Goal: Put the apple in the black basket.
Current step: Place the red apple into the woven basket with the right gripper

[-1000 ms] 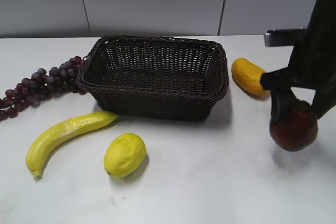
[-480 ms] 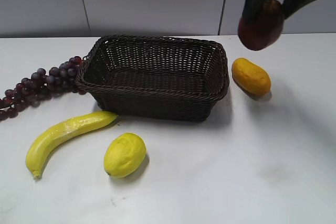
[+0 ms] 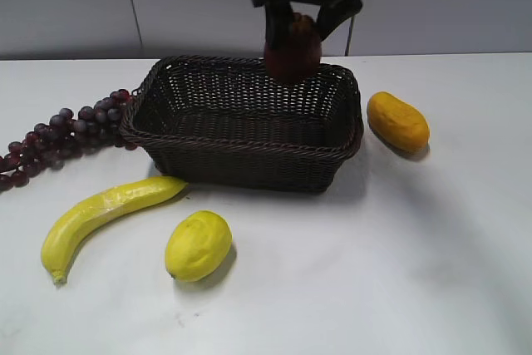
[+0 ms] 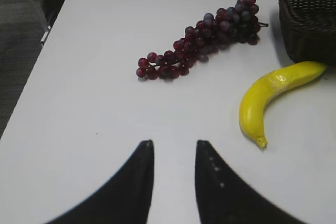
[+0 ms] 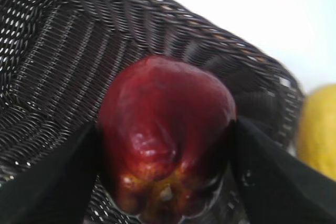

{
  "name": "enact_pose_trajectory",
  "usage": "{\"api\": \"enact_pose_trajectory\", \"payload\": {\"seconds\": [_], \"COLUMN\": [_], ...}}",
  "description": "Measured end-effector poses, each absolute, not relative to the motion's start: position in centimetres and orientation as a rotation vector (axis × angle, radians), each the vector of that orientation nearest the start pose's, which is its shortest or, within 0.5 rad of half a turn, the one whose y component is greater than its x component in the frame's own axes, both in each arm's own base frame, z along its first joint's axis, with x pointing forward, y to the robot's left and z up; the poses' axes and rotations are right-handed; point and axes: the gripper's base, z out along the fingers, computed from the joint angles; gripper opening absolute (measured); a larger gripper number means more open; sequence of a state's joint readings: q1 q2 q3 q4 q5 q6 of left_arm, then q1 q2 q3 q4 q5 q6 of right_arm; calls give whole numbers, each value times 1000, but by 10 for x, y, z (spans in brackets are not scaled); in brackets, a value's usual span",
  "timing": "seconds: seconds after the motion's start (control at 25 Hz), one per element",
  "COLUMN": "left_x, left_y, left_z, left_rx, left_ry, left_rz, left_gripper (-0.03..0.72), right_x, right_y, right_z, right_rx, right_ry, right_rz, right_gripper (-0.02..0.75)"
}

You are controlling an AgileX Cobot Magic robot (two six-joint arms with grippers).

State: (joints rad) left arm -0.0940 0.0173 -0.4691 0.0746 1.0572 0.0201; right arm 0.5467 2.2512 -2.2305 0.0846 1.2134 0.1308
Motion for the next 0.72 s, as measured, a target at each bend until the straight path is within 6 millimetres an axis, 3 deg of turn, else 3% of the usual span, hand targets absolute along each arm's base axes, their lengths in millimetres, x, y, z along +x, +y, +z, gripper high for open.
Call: {"api": "enact_pose_trajectory", "payload": {"seconds": [0.16, 0.36, 0.48, 0.72], "left_x": [2, 2, 2, 2], "left_y": [6, 6, 6, 6], "left_z": [269, 269, 269, 269], "left_rx": [118, 118, 118, 118], "left_ry": [2084, 2084, 2084, 2084], "left_rz": [45, 45, 45, 45], "left_gripper": [202, 202, 202, 202], "right_x": [421, 423, 425, 426], "right_y": [286, 296, 296, 297], "right_z": [232, 189, 176, 175], "right_rx": [-612, -646, -654, -656], "right_ry": [2759, 2836, 2856, 2852], "right_rz": [292, 257, 230, 227], "right_gripper": [554, 554, 554, 554]}}
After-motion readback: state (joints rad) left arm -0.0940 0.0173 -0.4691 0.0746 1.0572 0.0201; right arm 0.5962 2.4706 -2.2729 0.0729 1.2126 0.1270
